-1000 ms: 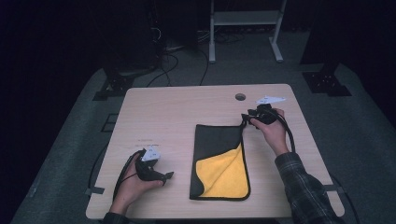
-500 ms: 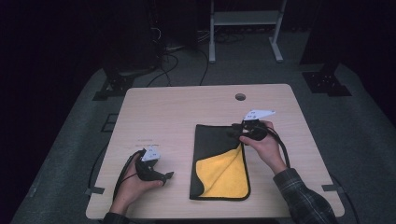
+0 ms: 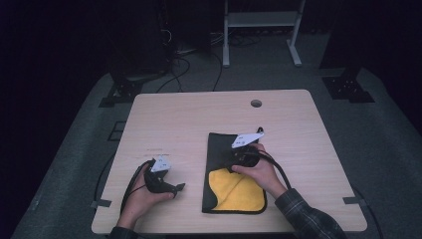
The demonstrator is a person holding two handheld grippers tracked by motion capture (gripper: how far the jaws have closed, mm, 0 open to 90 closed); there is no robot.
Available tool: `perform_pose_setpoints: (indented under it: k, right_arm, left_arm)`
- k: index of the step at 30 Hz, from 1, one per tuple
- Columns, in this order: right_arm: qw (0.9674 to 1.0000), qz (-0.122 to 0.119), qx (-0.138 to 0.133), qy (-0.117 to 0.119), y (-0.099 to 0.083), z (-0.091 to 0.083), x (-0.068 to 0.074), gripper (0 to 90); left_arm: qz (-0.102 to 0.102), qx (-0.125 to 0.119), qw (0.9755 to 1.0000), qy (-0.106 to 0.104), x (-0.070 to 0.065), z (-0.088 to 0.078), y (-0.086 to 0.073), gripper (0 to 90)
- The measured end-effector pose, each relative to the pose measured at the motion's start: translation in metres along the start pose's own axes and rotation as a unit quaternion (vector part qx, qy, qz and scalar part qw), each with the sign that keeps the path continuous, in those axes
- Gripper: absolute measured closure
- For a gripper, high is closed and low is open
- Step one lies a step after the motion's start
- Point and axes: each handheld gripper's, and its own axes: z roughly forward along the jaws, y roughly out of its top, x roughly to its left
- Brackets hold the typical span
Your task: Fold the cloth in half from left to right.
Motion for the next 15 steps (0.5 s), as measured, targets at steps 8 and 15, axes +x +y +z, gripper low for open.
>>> perform_pose_setpoints:
  k: [8,15]
  right_arm:
    - [0.9994,-0.015,0.024,0.02,-0.002,0.031,0.018,45.5]
    - [0.9977,-0.041,0.052,0.014,-0.01,0.046,0.024,54.9]
  left_arm:
    - [0.001,0.001,1.0,0.0,0.0,0.0,0.0,0.0]
    - [0.0,0.0,1.0,0.0,0.0,0.0,0.0,0.0]
